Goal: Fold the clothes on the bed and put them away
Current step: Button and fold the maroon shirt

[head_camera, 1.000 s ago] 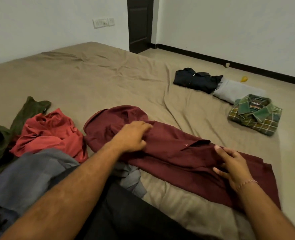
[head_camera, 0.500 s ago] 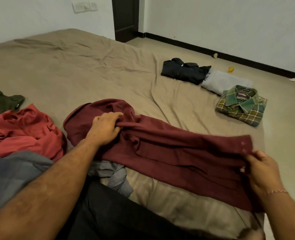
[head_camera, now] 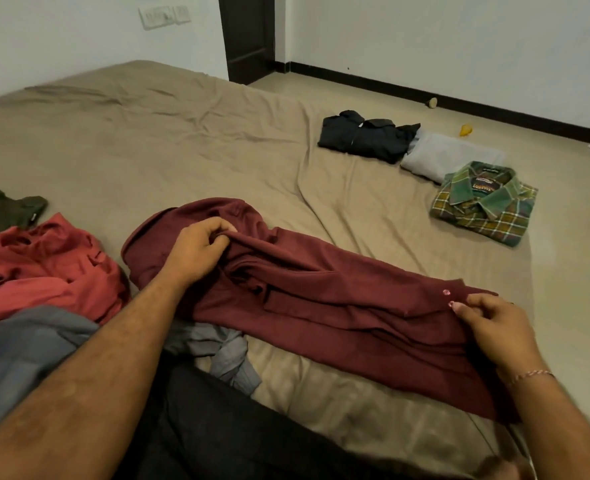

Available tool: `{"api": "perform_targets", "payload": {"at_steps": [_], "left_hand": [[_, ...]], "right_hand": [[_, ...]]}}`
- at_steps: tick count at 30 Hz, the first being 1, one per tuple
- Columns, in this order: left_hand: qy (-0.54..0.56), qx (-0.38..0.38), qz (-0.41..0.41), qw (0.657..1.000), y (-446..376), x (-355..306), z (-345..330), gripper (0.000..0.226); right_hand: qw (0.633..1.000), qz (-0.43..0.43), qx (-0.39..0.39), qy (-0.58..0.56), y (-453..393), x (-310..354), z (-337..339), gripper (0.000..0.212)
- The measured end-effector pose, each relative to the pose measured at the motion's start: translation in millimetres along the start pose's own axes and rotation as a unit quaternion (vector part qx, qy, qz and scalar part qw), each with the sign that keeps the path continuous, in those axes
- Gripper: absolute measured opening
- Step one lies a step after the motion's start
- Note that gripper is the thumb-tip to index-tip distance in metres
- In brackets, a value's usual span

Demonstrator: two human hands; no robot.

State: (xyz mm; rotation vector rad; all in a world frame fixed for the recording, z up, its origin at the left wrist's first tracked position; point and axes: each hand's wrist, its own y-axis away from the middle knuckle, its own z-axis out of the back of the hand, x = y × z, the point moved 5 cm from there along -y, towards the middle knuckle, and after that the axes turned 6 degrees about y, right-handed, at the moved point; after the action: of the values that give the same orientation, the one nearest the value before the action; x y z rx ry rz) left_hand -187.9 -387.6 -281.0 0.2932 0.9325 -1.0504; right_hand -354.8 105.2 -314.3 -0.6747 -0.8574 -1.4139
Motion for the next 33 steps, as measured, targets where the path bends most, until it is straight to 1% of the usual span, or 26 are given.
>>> {"api": "perform_targets", "payload": {"at_steps": [2,3,5,7,9,10,12,14,15,17,19,20,22,24,26,27,28,30,31,32,33], "left_hand": [[0.052,0.013,0.008,0.999,-3.0,0.0,4.7,0.005],[0.072,0.024,0.018,0.997,-4.9,1.9,6.9,0.006],[0.065,0.039,0.039,0.996,-8.0,9.5,8.3,0.015],[-0.003,0.032,0.064,0.997,-9.4,19.9,7.7,0.018],[-0.113,0.014,0.068,0.991,-7.3,22.5,5.9,0.013],[-0.157,0.009,0.047,0.986,-5.2,17.7,2.2,0.018],[-0.207,0.002,-0.034,0.978,-2.2,-0.8,-8.6,0.03],[-0.209,-0.009,-0.115,0.971,2.1,-25.8,-16.2,0.033],[-0.192,0.0,-0.14,0.971,4.5,-34.3,-22.2,0.032],[-0.166,0.05,-0.176,0.969,12.2,-42.3,-33.3,0.035],[-0.176,0.132,-0.198,0.955,20.6,-37.3,-49.4,0.049],[-0.188,0.18,-0.192,0.946,23.5,-30.7,-59.2,0.059],[-0.226,0.263,-0.152,0.926,26.9,-14.9,-74.9,0.079],[-0.236,0.291,-0.124,0.919,25.0,-4.3,-80.9,0.09],[-0.22,0.286,-0.112,0.926,21.4,0.2,-80.1,0.099],[-0.217,0.284,-0.108,0.928,20.3,1.4,-80.4,0.103],[-0.22,0.288,-0.104,0.926,20.6,2.8,-80.8,0.105],[-0.228,0.295,-0.098,0.923,22.8,3.6,-82.0,0.107],[-0.231,0.295,-0.096,0.922,24.0,3.1,-82.2,0.112],[-0.239,0.293,-0.098,0.921,24.8,-0.4,-83.1,0.117],[-0.254,0.289,-0.104,0.917,26.1,-5.1,-83.4,0.119]], "right_hand": [[0.993,0.015,0.009,-0.118,1.8,4.0,1.8,0.002],[0.986,0.018,0.005,-0.166,1.4,4.9,5.8,0.006],[0.98,0.023,-0.011,-0.198,0.6,5.0,16.4,0.012],[0.988,0.025,-0.019,-0.153,-2.2,-3.5,21.2,0.013],[0.997,0.011,-0.012,-0.073,-7.7,-15.4,16.8,0.012],[0.999,0.01,-0.006,-0.041,-9.3,-19.6,14.2,0.013],[0.999,0.02,-0.021,0.016,-10.5,-20.9,10.4,0.016],[0.996,0.031,-0.049,0.064,-7.3,-13.6,10.7,0.014],[0.995,0.03,-0.067,0.072,-4.7,-10.8,12.9,0.015],[0.992,0.036,-0.1,0.074,-1.7,-6.2,15.4,0.021],[0.99,0.042,-0.125,0.045,-5.6,-9.6,17.9,0.029],[0.99,0.043,-0.134,0.028,-6.7,-12.6,19.7,0.035],[0.986,0.065,-0.155,-0.001,-4.9,-13.9,23.4,0.046],[0.975,0.11,-0.195,-0.009,0.0,-9.2,29.9,0.049],[0.964,0.134,-0.232,-0.009,3.8,-8.9,38.3,0.046],[0.964,0.133,-0.23,0.002,3.2,-10.8,41.9,0.045],[0.971,0.119,-0.208,0.019,1.5,-14.1,42.0,0.045],[0.986,0.048,-0.154,0.05,-0.6,-28.8,40.2,0.05],[0.987,-0.002,-0.151,0.054,3.1,-35.3,40.6,0.05],[0.984,-0.036,-0.165,0.06,9.7,-36.5,43.5,0.044],[0.978,-0.036,-0.193,0.075,16.0,-31.9,46.9,0.039]]}}
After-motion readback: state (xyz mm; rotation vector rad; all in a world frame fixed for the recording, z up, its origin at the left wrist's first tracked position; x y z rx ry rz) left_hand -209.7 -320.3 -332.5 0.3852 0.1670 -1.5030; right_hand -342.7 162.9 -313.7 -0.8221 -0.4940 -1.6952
